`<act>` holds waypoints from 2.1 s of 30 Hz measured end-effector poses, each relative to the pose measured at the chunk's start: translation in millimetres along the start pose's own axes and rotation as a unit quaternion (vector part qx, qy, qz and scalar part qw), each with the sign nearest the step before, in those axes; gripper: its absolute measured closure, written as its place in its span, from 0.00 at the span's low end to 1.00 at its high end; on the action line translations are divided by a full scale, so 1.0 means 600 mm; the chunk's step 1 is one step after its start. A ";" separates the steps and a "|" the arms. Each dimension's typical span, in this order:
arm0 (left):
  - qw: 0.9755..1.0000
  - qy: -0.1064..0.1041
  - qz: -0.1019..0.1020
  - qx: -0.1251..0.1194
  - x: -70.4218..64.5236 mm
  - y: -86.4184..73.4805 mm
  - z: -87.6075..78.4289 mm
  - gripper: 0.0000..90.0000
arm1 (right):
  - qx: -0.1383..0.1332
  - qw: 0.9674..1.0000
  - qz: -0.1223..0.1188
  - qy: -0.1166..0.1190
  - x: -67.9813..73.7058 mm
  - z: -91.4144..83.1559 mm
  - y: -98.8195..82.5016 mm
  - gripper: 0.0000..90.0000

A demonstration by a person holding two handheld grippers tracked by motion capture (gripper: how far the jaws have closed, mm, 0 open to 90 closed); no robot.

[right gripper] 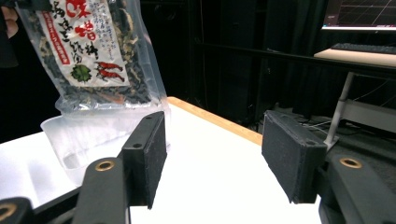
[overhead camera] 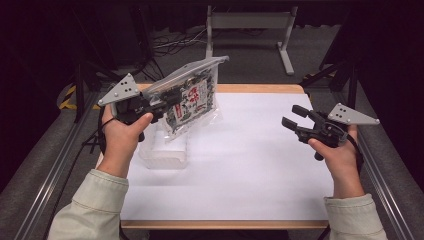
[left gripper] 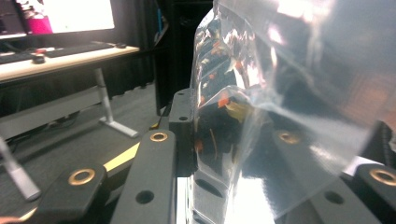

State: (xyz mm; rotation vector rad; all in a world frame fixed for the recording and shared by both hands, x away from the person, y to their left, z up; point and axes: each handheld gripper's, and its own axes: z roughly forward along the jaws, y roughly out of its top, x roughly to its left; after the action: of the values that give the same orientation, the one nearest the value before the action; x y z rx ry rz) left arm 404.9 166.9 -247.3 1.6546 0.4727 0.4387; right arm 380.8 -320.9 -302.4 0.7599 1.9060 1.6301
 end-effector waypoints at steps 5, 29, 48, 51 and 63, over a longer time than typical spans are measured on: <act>1.000 0.020 -0.002 0.010 0.019 -0.003 -0.010 0.80 | -0.003 1.000 0.003 -0.003 -0.001 0.000 -0.002 0.46; 0.997 0.068 -0.028 0.023 0.079 -0.032 -0.037 0.80 | -0.012 1.000 0.008 -0.023 -0.010 0.002 -0.010 0.41; 0.996 0.060 -0.055 0.031 0.104 -0.086 -0.032 0.80 | -0.018 1.000 0.023 -0.007 -0.008 0.006 -0.013 0.41; 0.996 0.061 -0.060 0.030 0.107 -0.093 -0.033 0.80 | -0.018 1.000 0.025 -0.006 -0.008 0.006 -0.013 0.41; 0.995 0.062 -0.070 0.038 0.117 -0.122 -0.031 0.80 | -0.017 0.999 0.027 -0.004 -0.007 0.009 -0.015 0.41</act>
State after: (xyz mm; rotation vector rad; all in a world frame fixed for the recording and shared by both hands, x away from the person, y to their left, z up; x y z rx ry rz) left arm 449.8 228.8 -316.1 1.6616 0.7013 0.4236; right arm 386.8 -321.2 -311.9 0.8096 1.8625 1.6841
